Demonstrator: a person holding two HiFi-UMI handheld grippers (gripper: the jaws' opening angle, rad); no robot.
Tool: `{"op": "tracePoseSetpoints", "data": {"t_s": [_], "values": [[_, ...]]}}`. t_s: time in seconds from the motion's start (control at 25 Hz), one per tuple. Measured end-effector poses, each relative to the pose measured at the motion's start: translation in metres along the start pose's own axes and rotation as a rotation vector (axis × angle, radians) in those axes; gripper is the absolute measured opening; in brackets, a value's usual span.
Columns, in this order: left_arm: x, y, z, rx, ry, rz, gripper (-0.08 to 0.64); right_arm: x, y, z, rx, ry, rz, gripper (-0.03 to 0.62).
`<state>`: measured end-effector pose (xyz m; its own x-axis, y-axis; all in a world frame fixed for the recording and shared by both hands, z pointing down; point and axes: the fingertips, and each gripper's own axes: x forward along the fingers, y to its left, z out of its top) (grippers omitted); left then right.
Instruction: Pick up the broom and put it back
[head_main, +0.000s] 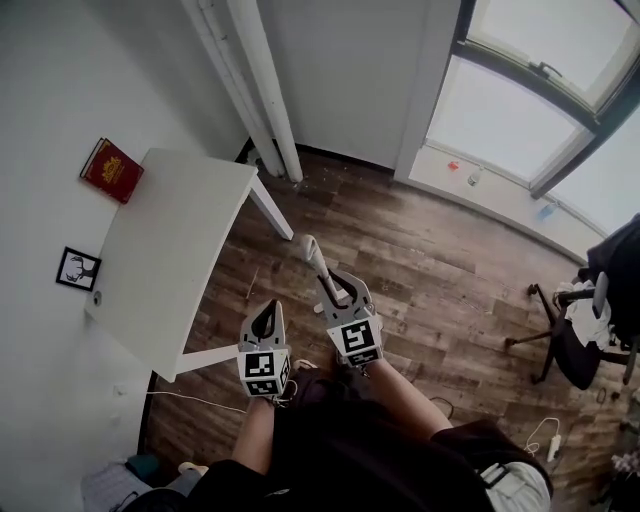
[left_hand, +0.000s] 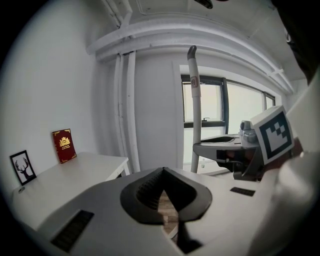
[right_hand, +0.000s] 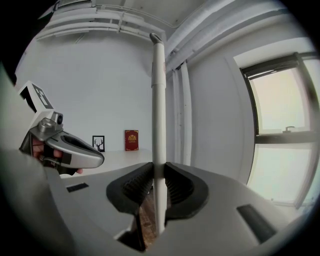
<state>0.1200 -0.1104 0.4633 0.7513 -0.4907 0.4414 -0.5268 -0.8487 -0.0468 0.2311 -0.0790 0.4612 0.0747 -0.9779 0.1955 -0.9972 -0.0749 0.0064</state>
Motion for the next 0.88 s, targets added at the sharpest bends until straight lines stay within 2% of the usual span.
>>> {"op": "tracePoseSetpoints", "data": {"t_s": [0.4,0.56,0.88], "values": [[0.055,0.014,0.002,-0.024,0.017,-0.048,0.000,0.043,-0.038,-0.015,-0.043,0.057,-0.029,0.091],[0.080,0.039,0.002,-0.038,0.020,-0.043,0.000,0.072,-0.042,-0.036,-0.053,0.114,-0.017,0.091],[0.117,0.091,-0.001,-0.103,0.034,-0.057,0.000,0.129,-0.066,-0.047,-0.006,0.181,-0.095,0.091]]}}
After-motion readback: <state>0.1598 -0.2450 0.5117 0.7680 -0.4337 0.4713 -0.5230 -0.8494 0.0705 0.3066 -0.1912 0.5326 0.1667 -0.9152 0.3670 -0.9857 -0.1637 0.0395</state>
